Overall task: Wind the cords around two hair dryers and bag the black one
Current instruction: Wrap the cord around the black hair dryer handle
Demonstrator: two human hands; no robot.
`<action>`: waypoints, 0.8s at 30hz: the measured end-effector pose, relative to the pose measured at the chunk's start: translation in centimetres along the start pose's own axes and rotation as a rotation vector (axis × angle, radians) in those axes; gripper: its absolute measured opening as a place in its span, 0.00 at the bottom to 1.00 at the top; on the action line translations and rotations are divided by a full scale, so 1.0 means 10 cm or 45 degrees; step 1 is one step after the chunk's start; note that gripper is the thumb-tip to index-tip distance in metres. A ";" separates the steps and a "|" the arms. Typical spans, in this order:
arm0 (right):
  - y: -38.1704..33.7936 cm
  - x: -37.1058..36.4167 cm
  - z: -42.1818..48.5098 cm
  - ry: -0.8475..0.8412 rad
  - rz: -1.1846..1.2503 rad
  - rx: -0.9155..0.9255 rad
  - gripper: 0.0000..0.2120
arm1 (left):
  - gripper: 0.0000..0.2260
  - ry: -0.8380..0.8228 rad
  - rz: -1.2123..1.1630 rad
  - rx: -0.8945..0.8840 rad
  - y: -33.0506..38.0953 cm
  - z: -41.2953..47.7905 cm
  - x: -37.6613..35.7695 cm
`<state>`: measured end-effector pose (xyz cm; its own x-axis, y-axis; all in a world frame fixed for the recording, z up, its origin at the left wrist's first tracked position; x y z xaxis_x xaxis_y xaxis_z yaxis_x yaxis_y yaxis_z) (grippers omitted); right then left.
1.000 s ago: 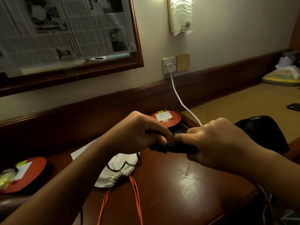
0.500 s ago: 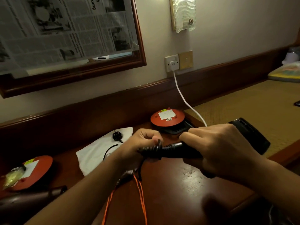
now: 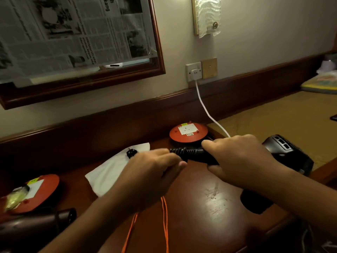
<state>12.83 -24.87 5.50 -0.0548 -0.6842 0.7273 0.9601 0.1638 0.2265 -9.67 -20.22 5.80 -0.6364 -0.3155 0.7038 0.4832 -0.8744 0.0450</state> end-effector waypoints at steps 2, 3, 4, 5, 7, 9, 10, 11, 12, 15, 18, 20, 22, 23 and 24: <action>-0.06 0.05 0.03 -0.012 0.014 0.066 0.13 | 0.15 0.031 -0.019 -0.107 -0.08 0.15 0.08; -0.08 0.08 0.04 0.005 0.018 0.112 0.13 | 0.13 0.039 -0.069 -0.121 -0.12 0.24 0.11; -0.10 0.11 0.04 0.022 0.020 0.158 0.14 | 0.10 0.036 -0.138 -0.098 -0.17 0.32 0.13; -0.10 0.13 0.04 0.033 0.023 0.198 0.14 | 0.07 0.025 -0.215 -0.054 -0.21 0.39 0.15; -0.09 0.20 0.04 0.055 0.046 0.242 0.14 | 0.01 -0.032 -0.378 0.118 -0.31 0.48 0.14; -0.07 0.25 0.02 0.053 0.097 0.266 0.14 | 0.01 -0.120 -0.600 0.281 -0.39 0.49 0.08; -0.05 0.28 0.01 0.051 0.117 0.283 0.14 | 0.04 -0.163 -0.730 0.328 -0.41 0.47 0.04; -0.04 0.31 -0.01 0.054 0.130 0.295 0.14 | 0.06 -0.201 -0.868 0.385 -0.41 0.43 -0.03; -0.03 0.34 -0.02 0.062 0.134 0.293 0.14 | 0.08 -0.223 -0.997 0.468 -0.41 0.37 -0.10; 0.02 0.44 -0.02 0.156 0.151 0.185 0.14 | 0.07 -0.185 -1.222 0.759 -0.38 0.14 -0.34; 0.03 0.43 0.02 0.211 0.121 0.084 0.12 | 0.12 -0.216 -1.205 0.898 -0.28 -0.04 -0.52; 0.05 0.36 0.06 0.238 0.112 -0.003 0.13 | 0.14 -0.331 -0.987 0.826 -0.12 -0.07 -0.55; 0.05 0.27 0.09 0.203 0.047 -0.112 0.15 | 0.15 -0.353 -0.585 0.547 0.02 -0.10 -0.55; 0.04 0.21 0.10 0.149 0.014 -0.175 0.13 | 0.16 -0.278 -0.344 0.337 0.06 -0.09 -0.52; 0.03 0.14 0.11 0.077 -0.018 -0.216 0.11 | 0.16 -0.183 -0.146 0.150 0.07 -0.06 -0.46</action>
<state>12.74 -25.03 7.26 -0.0568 -0.7276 0.6836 0.9922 0.0351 0.1198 -6.77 -19.57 2.16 -0.6035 -0.1531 0.7826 0.4846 -0.8498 0.2074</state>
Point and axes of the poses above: each hand's wrist, its own z-axis towards the middle knuckle, its own x-axis out of the back of the hand, y = z × x, the point moved 1 cm from there along z, towards the middle knuckle, and after that the axes turned 14 degrees about y, right-handed, at the moved point
